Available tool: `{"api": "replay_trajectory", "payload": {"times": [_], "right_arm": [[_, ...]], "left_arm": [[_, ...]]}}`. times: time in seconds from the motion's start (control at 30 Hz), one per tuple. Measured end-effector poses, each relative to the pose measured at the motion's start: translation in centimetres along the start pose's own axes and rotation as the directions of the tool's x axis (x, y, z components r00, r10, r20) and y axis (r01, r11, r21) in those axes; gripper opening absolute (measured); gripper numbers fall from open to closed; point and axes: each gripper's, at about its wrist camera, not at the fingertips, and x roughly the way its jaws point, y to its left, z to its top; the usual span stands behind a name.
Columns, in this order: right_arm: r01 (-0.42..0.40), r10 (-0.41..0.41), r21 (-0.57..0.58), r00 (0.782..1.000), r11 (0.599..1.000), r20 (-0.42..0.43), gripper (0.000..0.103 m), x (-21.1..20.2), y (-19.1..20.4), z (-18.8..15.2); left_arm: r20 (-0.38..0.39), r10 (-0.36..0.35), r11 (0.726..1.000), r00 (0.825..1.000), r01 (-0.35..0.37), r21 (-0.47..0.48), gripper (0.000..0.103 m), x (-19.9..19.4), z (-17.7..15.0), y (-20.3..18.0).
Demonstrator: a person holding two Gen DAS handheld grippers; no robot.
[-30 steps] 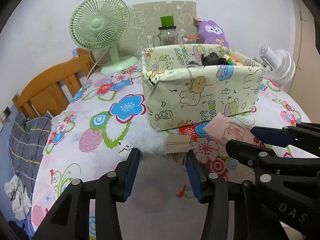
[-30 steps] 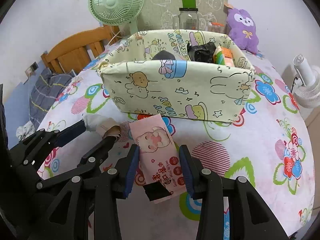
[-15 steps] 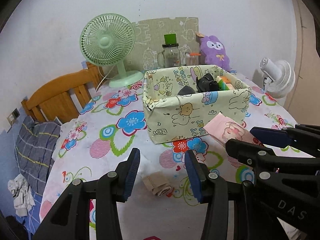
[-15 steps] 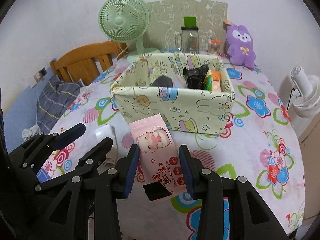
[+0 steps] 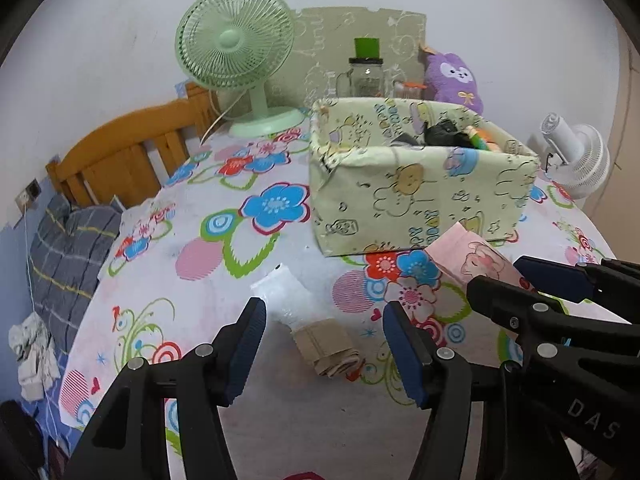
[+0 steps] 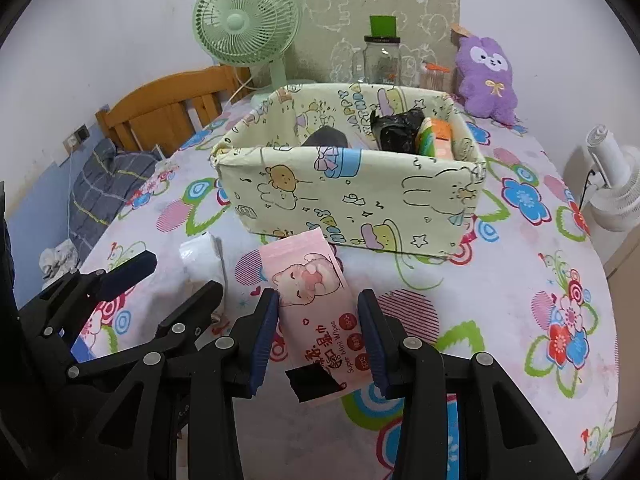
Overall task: Organize soft objects
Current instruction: 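Grasp the white cloth roll with the left tool while the right tool holds the wipes pack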
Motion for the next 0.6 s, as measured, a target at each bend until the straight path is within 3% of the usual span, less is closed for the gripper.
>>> {"api": "replay_trajectory", "payload": {"times": [0.27, 0.6], "right_arm": [[-0.008, 0.008, 0.002, 0.999, 1.000, -0.039, 0.044, 2.1, 0.4, -0.1], [-0.002, 0.003, 0.003, 0.997, 1.000, -0.075, 0.044, 3.8, 0.6, 0.1]], "left_arm": [[-0.057, 0.007, 1.000, 0.998, -0.008, -0.020, 0.060, 2.2, -0.4, 0.6], [-0.095, -0.024, 0.999, 0.995, 0.022, -0.023, 0.033, 4.0, -0.8, 0.5]]}}
